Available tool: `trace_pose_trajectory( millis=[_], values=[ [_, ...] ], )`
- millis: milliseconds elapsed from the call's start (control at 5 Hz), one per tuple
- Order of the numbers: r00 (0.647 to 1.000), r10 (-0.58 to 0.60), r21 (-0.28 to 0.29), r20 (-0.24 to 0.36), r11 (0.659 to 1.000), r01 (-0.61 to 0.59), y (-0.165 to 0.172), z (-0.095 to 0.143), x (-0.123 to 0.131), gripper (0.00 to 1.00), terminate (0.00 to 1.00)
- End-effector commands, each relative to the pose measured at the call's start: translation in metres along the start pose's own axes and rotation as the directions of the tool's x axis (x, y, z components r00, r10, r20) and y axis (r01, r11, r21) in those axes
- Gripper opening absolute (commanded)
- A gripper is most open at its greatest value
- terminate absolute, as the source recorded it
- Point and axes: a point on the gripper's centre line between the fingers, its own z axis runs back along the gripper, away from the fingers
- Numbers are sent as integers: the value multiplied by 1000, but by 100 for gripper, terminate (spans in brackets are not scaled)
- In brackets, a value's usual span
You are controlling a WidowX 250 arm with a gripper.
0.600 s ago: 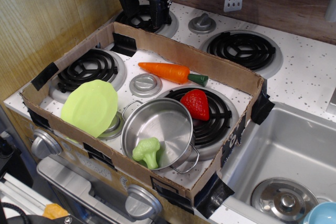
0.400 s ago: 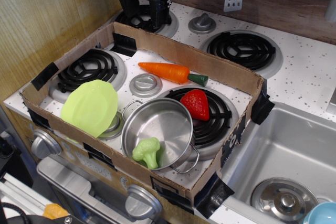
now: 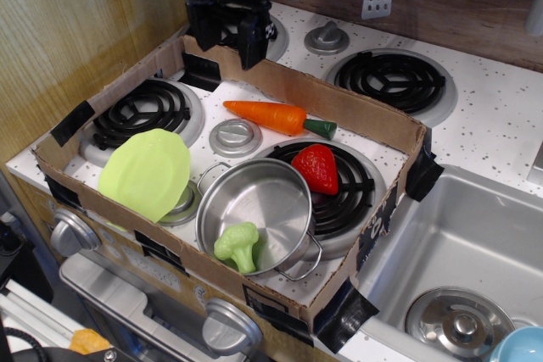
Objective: Take broccoli out of pan
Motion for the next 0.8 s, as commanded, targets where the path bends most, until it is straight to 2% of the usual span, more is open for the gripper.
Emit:
trace_pose_trajectory(
  millis=[0, 200, 400, 600],
  values=[
    [985, 13, 106, 174, 994, -32, 0, 54, -23, 100, 0],
    [979, 61, 103, 193, 991, -82, -15, 61, -45, 100, 0],
    [980, 41, 102, 196, 993, -62, -35, 60, -59, 100, 0],
    [970, -146, 148, 194, 982, 118, -55, 58, -72, 100, 0]
  ],
)
